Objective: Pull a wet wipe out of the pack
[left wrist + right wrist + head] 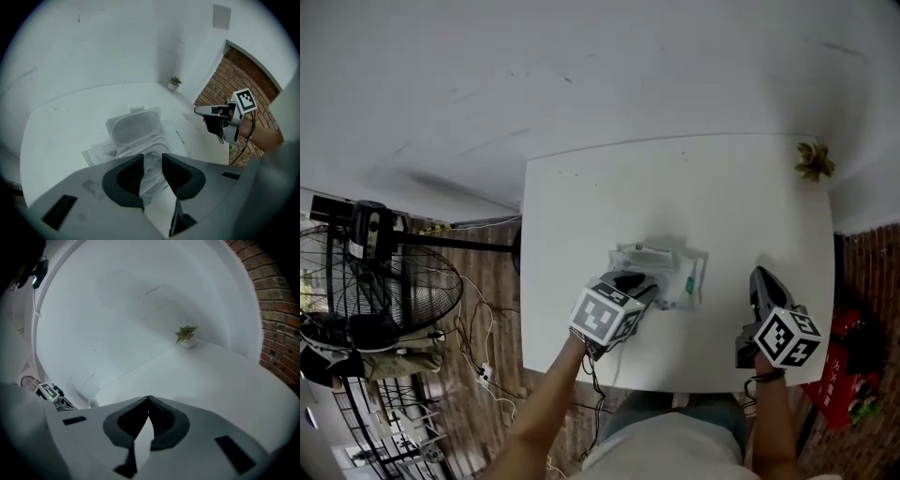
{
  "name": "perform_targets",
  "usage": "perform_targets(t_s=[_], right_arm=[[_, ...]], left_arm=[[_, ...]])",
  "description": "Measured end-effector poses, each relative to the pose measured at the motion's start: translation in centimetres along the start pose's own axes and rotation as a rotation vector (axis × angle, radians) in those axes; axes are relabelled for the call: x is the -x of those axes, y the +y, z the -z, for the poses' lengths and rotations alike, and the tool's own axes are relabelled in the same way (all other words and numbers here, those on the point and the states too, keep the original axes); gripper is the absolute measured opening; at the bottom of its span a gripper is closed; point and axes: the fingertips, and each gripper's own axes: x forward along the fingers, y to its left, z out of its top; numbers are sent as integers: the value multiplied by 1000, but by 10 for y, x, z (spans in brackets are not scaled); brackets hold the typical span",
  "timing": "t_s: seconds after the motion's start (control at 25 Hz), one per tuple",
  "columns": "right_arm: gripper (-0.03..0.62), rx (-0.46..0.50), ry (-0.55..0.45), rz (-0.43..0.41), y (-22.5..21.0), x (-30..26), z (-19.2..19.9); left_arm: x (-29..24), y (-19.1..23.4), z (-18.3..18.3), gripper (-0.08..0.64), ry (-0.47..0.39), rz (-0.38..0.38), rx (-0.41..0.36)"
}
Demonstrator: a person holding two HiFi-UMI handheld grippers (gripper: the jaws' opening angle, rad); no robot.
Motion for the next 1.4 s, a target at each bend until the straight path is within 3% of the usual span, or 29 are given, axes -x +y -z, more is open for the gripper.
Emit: perform_targets(t_s=[0.4,0.72,1.4], right_arm=[[2,-28,-6,23,-11,2,3],[2,-37,-12,23,-13,3,3],[2,-38,-30,30,-14,12,1]], left_arm=[[-6,-1,3,104,84,71,5],[-8,-5,6,63,97,114,51],[-12,-2,4,12,66,83,89]])
